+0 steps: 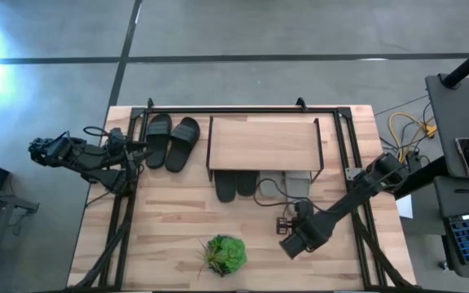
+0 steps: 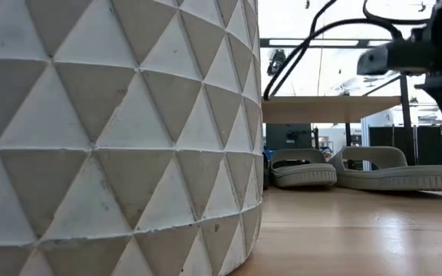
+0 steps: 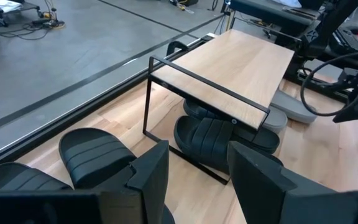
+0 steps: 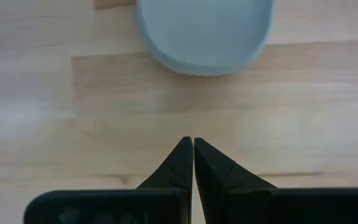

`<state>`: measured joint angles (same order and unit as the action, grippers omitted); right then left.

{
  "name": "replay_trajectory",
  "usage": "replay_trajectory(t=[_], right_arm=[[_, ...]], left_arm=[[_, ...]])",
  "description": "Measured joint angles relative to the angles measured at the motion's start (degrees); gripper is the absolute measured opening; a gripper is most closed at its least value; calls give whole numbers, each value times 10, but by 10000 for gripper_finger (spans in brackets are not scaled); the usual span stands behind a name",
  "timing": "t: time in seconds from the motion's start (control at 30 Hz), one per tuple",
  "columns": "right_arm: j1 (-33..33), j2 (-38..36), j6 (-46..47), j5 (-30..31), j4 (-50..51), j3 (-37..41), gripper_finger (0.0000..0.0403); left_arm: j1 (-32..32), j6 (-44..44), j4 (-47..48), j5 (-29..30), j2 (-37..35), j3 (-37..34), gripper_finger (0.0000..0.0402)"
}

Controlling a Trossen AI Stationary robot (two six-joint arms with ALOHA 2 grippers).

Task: Pick and place slides into the shelf
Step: Adjust the black and gray slides under the shelf

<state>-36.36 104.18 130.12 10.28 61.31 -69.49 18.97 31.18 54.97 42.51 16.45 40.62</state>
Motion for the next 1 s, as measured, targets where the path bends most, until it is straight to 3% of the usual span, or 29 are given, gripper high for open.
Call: replay_trajectory(t=[0.5,0.77,1.0], right_arm=[[49,0,-27,44,-19,82,8],[103,0,-86,82,-17,97,8],[116,1,-103,80,-15,93,8]], left_arm=[[0,0,0,0,0,0,150],[0,0,0,0,0,0,150],[0,0,0,0,1,0,150]])
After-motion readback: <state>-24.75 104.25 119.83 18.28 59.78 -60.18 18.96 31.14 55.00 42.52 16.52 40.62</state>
